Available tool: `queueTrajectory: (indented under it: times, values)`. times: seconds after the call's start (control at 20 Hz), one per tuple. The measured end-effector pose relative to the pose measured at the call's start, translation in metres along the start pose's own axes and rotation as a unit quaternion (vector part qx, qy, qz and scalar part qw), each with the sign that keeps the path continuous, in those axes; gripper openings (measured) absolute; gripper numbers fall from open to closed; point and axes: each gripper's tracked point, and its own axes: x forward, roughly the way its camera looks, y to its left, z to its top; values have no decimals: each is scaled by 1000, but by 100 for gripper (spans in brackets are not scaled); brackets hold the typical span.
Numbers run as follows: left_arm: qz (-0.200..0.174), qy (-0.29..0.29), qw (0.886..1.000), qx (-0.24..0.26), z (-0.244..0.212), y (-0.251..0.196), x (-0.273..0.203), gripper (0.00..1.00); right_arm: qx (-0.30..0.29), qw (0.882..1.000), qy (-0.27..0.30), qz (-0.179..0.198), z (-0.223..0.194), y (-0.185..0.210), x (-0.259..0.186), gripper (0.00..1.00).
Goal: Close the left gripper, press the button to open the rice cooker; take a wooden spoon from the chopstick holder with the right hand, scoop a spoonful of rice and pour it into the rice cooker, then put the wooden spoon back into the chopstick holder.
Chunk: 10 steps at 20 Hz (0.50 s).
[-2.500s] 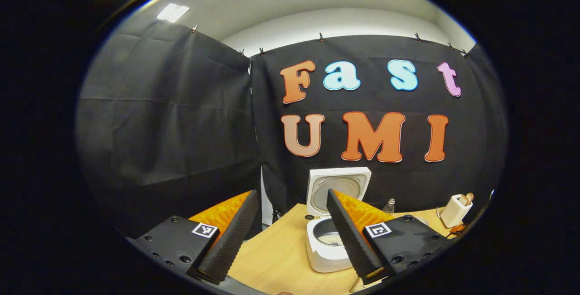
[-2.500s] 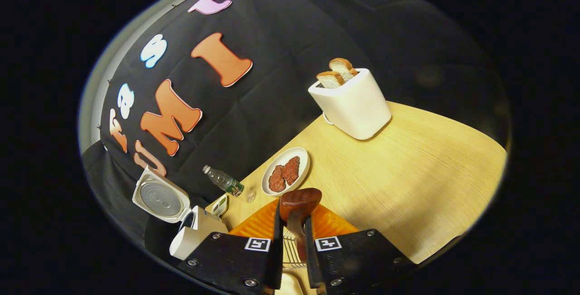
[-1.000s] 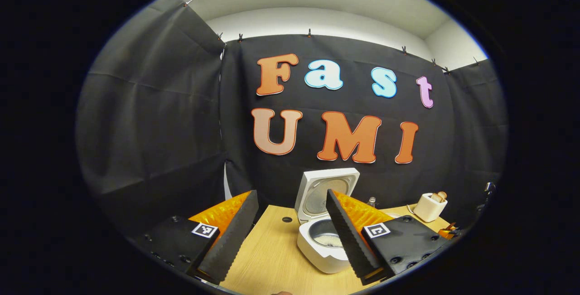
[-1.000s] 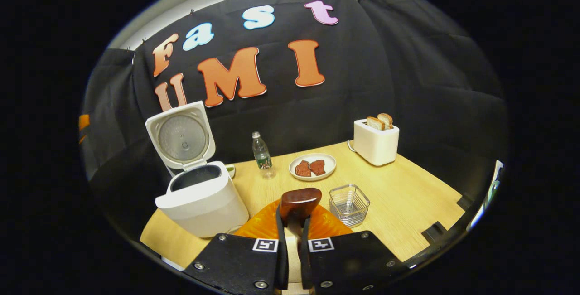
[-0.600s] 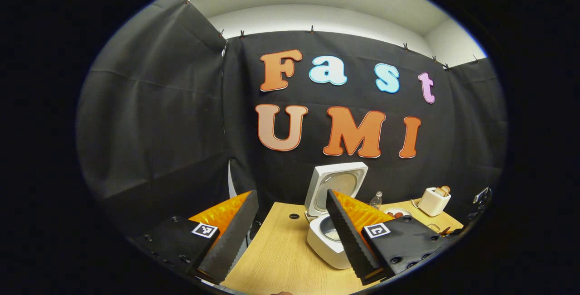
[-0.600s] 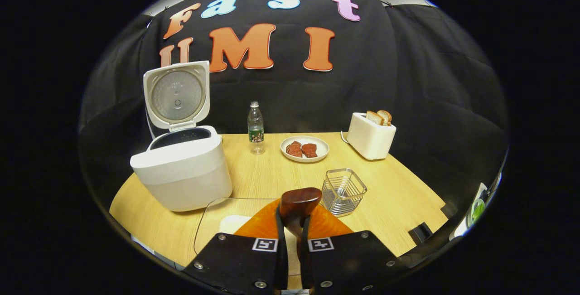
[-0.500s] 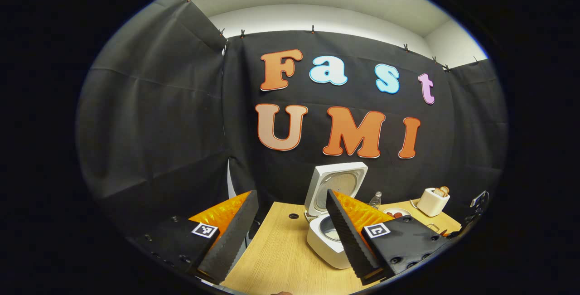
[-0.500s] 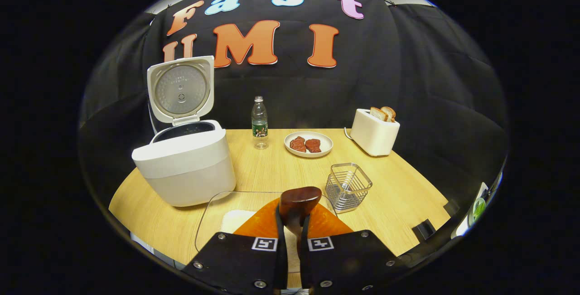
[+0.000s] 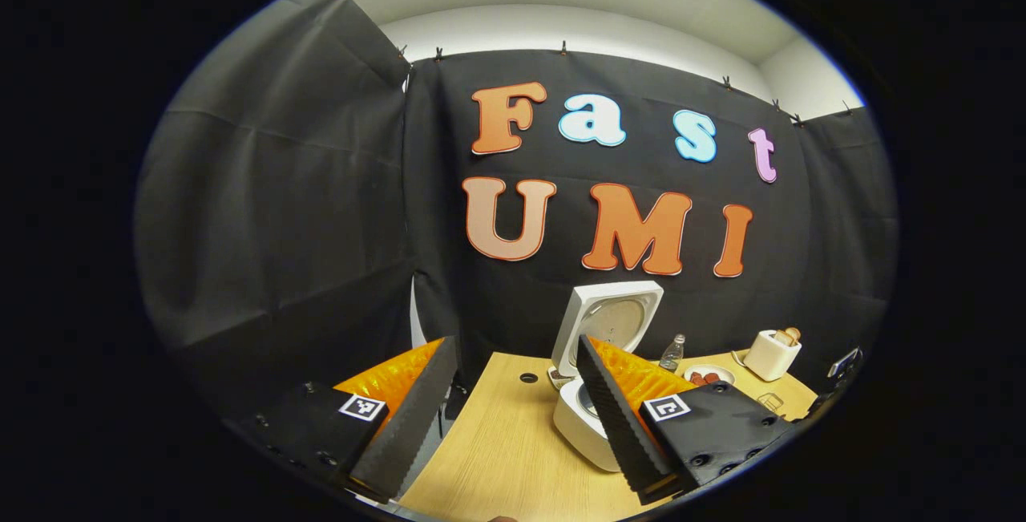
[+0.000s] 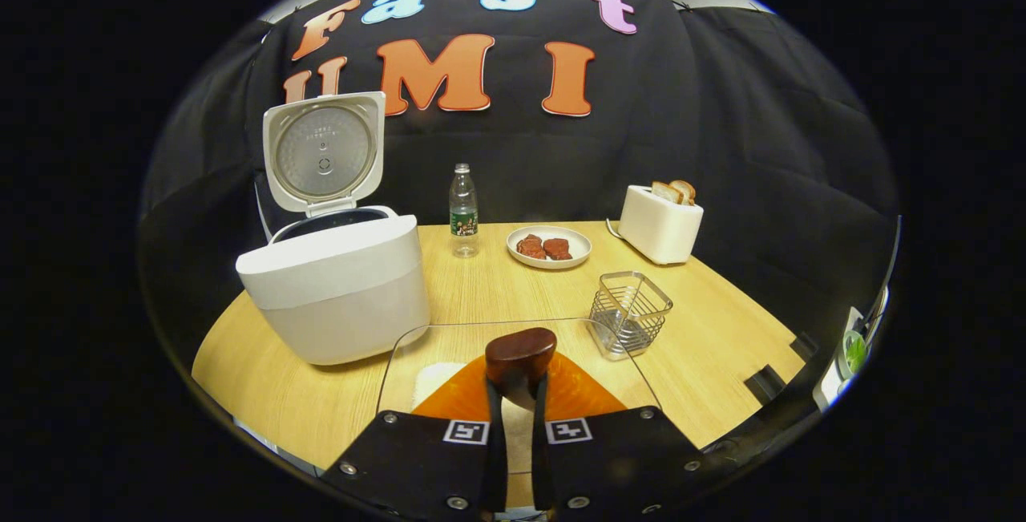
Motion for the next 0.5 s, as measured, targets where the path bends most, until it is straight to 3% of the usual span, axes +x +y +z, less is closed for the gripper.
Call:
queueTrajectory:
  times: [0.15,0.3,0.5]
  values:
    - [5,2,1000,-3,-5,6,3,100,83,996,0,42,5,16,-1,11]
    - [4,10,1000,-8,-11,6,5,100,187,981,-1,49,7,4,4,12]
    - [-3,13,1000,-5,-14,0,9,100,251,967,-5,50,9,-14,13,12]
